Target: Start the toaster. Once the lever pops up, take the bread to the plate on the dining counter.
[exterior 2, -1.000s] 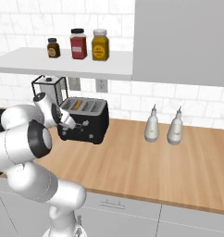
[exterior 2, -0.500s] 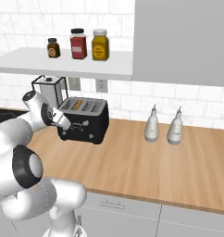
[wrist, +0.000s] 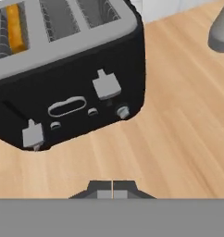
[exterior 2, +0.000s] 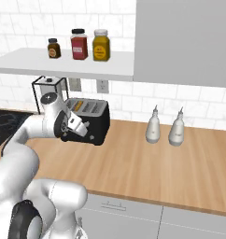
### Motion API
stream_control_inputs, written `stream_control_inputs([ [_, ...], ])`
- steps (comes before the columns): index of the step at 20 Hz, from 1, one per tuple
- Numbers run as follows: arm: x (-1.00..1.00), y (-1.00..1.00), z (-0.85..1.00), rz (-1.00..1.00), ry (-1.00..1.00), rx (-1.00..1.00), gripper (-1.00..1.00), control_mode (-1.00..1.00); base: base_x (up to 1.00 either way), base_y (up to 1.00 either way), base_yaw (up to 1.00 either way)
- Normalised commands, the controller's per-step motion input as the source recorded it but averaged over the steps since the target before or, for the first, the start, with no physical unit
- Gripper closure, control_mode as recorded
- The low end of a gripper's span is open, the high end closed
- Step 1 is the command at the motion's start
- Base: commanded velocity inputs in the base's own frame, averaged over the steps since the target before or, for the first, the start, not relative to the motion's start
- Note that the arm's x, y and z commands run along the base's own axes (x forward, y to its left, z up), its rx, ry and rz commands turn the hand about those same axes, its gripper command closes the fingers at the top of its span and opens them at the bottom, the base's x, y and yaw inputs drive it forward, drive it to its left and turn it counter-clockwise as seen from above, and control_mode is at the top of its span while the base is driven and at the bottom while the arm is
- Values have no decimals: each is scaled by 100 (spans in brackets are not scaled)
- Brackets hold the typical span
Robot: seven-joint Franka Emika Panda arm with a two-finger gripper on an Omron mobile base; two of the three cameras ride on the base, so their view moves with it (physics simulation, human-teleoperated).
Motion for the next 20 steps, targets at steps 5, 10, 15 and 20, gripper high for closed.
stream_control_inputs([
  [5,-32,-59,64,0,1,1,100,-100,0,0,0],
  [10,-54,-17,54,0,9,-6,100,-100,0,0,0],
  [15,-90,0,39,0,0,-10,100,-100,0,0,0],
  [20,-83,-1,35,2,-4,0,100,-100,0,0,0],
])
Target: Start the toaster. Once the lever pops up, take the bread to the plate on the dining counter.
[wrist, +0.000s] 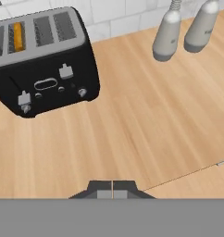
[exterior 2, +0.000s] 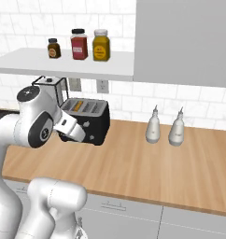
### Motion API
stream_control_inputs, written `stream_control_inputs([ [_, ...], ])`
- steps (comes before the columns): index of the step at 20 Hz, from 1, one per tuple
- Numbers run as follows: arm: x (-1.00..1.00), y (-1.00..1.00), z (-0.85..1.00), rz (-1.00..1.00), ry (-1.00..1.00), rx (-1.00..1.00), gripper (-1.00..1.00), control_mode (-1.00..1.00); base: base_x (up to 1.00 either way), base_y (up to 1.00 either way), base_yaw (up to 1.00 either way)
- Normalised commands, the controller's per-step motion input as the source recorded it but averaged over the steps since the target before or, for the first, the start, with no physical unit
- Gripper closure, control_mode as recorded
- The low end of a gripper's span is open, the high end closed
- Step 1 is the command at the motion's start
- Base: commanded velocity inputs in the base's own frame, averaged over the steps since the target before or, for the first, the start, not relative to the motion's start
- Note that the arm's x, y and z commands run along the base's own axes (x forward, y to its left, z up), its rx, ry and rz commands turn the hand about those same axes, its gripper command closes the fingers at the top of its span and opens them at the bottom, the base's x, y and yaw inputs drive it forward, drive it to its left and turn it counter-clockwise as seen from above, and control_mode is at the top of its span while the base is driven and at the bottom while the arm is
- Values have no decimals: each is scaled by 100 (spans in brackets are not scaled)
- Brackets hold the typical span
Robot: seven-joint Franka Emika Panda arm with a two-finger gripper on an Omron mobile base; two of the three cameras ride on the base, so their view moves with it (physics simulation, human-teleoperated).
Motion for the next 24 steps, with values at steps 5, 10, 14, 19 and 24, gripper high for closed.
stream_control_inputs([
  [5,-40,0,20,6,-3,0,100,-100,0,0,0],
  [10,-5,0,16,3,-1,0,100,-100,0,0,0],
  [14,0,0,0,0,0,0,-100,-100,0,0,0],
  [19,0,0,0,0,0,0,-100,-100,0,0,0],
  [24,0,0,0,0,0,0,-100,-100,0,0,0],
])
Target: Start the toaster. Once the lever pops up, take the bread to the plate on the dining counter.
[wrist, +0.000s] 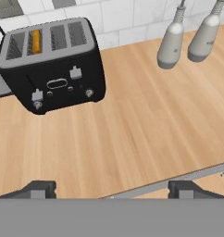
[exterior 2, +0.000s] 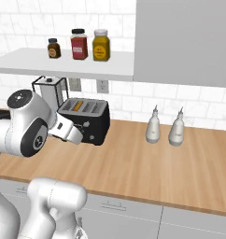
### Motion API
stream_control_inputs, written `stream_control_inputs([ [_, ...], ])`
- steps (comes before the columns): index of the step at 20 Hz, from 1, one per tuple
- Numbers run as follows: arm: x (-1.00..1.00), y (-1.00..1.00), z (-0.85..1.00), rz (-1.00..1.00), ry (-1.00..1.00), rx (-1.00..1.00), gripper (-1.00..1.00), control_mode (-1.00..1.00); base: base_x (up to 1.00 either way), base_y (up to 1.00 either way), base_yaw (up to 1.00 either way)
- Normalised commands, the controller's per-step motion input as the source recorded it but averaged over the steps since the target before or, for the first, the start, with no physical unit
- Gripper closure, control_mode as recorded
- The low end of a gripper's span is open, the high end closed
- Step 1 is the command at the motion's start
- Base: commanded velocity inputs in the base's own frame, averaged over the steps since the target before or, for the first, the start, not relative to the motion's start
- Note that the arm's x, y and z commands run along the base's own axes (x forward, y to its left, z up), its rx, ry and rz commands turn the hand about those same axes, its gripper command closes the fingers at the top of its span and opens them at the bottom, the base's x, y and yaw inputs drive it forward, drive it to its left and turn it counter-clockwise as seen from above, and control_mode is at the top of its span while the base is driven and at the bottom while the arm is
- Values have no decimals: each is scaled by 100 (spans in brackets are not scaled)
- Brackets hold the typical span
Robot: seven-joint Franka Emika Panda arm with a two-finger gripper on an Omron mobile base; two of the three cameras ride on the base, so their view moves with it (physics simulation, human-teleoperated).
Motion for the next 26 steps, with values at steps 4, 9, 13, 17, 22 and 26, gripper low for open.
stream_control_inputs([
  [4,0,0,0,0,0,0,-100,-100,0,0,0],
  [9,0,0,0,0,0,0,-100,-100,0,0,0],
  [13,0,0,0,0,0,0,-100,-100,0,0,0],
  [17,0,0,0,0,0,0,-100,-100,0,0,0],
  [22,0,0,0,0,0,0,-100,-100,0,0,0],
  [26,0,0,0,0,0,0,-100,-100,0,0,0],
])
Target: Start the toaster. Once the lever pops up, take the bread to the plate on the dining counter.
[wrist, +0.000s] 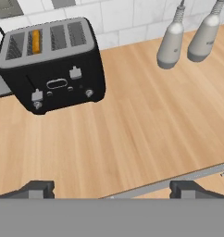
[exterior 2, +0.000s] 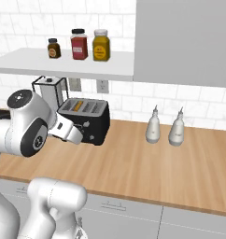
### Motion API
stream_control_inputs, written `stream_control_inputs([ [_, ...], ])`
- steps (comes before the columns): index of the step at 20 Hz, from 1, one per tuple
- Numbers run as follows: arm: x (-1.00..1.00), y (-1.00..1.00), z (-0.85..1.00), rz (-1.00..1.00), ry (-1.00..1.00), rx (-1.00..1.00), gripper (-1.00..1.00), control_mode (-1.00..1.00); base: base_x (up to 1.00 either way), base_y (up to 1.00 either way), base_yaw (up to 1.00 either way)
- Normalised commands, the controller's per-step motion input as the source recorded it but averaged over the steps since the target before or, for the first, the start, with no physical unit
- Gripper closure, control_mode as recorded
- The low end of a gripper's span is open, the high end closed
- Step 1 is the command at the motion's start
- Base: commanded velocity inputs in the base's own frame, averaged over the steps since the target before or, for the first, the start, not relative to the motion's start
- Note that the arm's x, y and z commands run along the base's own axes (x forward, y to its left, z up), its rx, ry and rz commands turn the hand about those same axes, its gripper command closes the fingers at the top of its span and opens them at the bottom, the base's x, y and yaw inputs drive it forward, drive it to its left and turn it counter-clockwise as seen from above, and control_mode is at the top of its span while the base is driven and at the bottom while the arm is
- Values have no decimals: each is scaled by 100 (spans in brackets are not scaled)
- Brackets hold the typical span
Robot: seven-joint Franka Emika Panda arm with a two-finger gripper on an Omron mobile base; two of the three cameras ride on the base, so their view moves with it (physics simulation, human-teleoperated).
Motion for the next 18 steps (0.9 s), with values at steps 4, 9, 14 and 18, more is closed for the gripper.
stream_control_inputs([
  [4,0,0,0,0,0,0,-100,-100,0,0,0],
  [9,0,0,0,0,0,0,-100,-100,0,0,0],
  [14,0,0,0,0,0,0,-100,-100,0,0,0],
  [18,0,0,0,0,0,0,-100,-100,0,0,0],
])
